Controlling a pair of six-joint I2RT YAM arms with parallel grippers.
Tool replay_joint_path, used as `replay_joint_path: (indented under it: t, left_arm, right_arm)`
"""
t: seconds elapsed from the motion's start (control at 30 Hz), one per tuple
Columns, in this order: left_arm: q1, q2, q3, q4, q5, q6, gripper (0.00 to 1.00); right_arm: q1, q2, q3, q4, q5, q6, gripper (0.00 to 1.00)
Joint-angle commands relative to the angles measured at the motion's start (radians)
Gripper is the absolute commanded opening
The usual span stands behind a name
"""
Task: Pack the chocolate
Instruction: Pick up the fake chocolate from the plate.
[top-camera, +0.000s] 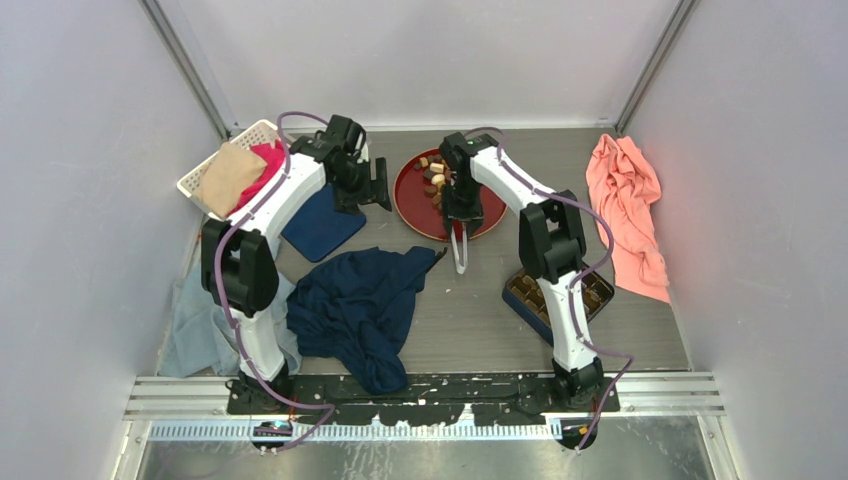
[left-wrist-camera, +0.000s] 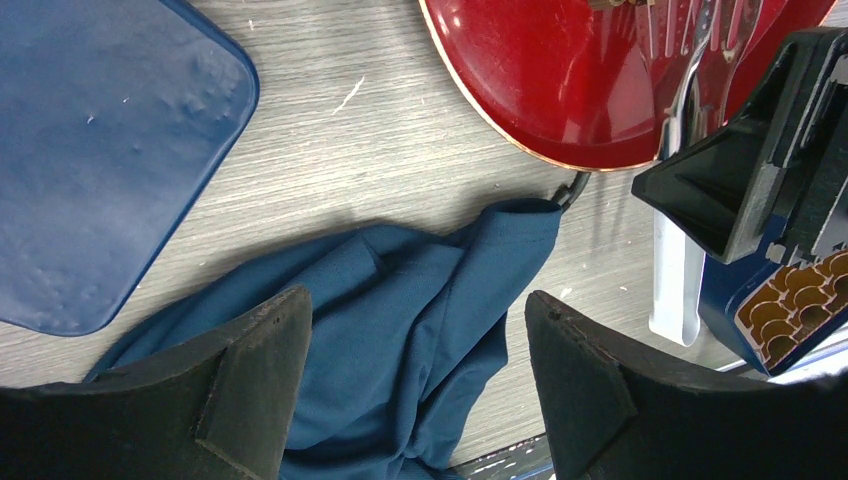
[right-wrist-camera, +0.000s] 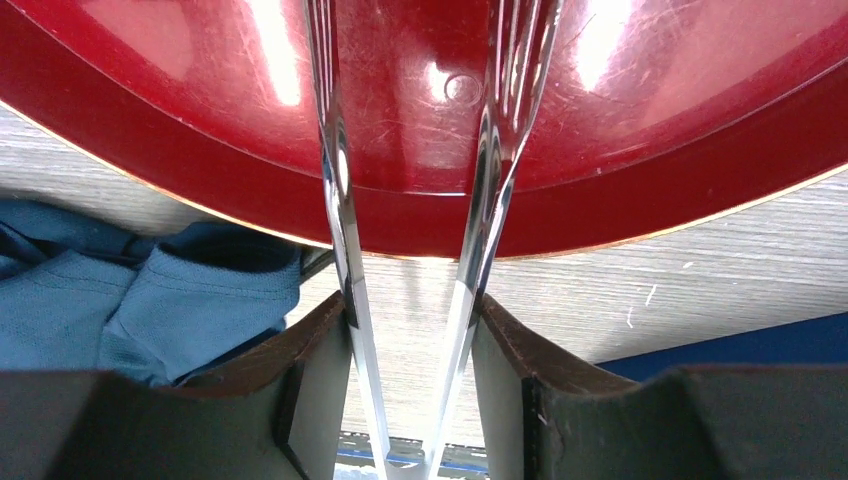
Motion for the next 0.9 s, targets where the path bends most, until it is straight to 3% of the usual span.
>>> replay_joint_path:
  t: [0.0, 0.2, 0.5, 0.87]
  left_arm:
    - [0.009, -0.046, 0.012, 0.018, 0.002, 0.01, 0.79]
    - [0.009, -0.048, 0.007, 0.019, 0.004, 0.009, 0.79]
    - [0.011, -0.063, -0.014, 0.029, 0.007, 0.009, 0.79]
    - [0.017, -0.088, -0.049, 0.039, 0.009, 0.012, 0.79]
  right_arm:
    - [0.009, 0.008, 0.068, -0.014, 0.019, -0.005, 0.49]
    - [0.017, 0.025, 0.095, -0.047, 0.06, -0.015, 0.44]
    - [0.03, 0.034, 0.095, -0.072, 0.066, -0.029, 0.52]
    - [0.048, 0.06, 0.126, -0.099, 0.125, -0.029, 0.48]
